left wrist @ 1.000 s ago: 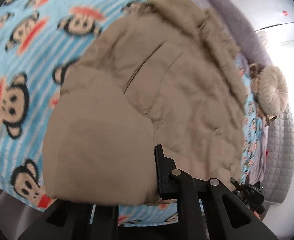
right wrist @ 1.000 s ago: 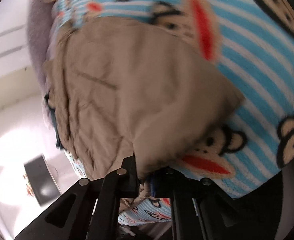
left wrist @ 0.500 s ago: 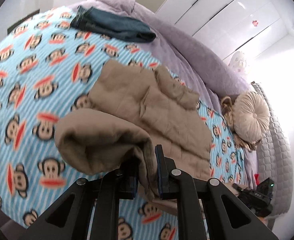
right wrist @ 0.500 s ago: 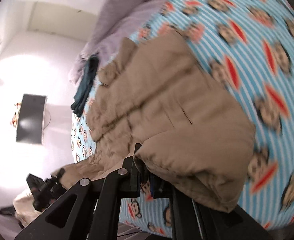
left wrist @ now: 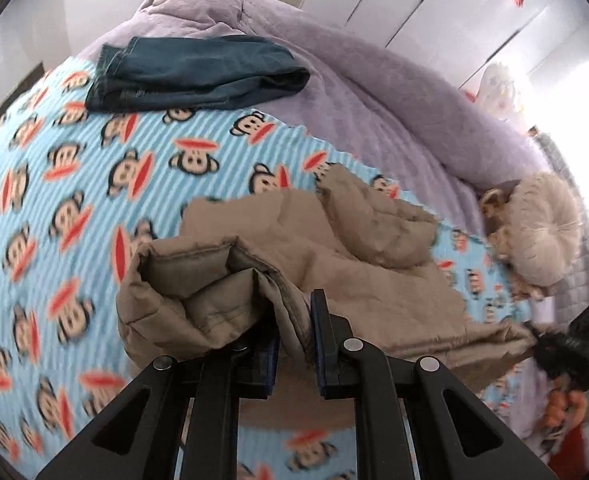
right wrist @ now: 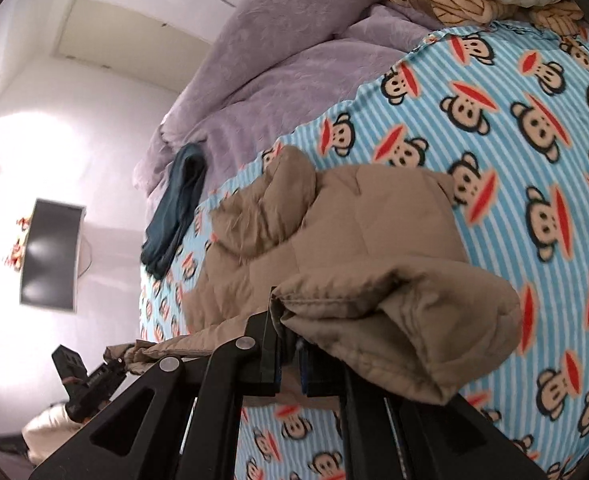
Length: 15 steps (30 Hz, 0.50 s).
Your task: Fold large clothes
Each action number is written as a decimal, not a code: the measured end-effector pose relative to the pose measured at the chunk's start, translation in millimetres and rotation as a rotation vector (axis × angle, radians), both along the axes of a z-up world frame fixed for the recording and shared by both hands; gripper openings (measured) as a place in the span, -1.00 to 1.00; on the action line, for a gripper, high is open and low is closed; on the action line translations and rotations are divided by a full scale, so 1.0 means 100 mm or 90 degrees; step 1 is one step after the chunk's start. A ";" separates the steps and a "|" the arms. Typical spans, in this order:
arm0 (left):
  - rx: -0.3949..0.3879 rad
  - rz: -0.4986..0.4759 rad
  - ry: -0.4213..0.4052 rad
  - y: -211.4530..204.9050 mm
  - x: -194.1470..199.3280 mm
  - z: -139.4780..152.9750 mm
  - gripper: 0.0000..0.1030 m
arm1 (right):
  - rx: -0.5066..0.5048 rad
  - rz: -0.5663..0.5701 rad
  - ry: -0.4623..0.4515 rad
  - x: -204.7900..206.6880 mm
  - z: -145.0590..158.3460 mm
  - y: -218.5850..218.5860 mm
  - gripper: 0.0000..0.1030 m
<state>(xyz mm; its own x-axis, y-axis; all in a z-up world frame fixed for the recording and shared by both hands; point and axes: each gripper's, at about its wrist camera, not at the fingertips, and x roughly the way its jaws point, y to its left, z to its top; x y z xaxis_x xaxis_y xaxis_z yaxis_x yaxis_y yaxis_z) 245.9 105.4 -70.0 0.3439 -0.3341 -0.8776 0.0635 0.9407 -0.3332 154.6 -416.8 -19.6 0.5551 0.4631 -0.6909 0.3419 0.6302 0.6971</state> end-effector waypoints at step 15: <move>0.095 -0.018 0.026 -0.35 0.73 -1.25 -0.69 | -0.012 -0.061 0.098 1.03 -1.35 0.03 -0.87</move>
<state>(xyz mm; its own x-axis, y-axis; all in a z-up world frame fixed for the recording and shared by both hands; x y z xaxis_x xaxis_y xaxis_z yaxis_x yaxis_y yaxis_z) 318.9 70.6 -194.9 0.2997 -0.2076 -0.9312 0.0800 0.9781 -0.1924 257.5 -414.2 -154.3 0.4827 0.3991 -0.7796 0.5026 0.6027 0.6198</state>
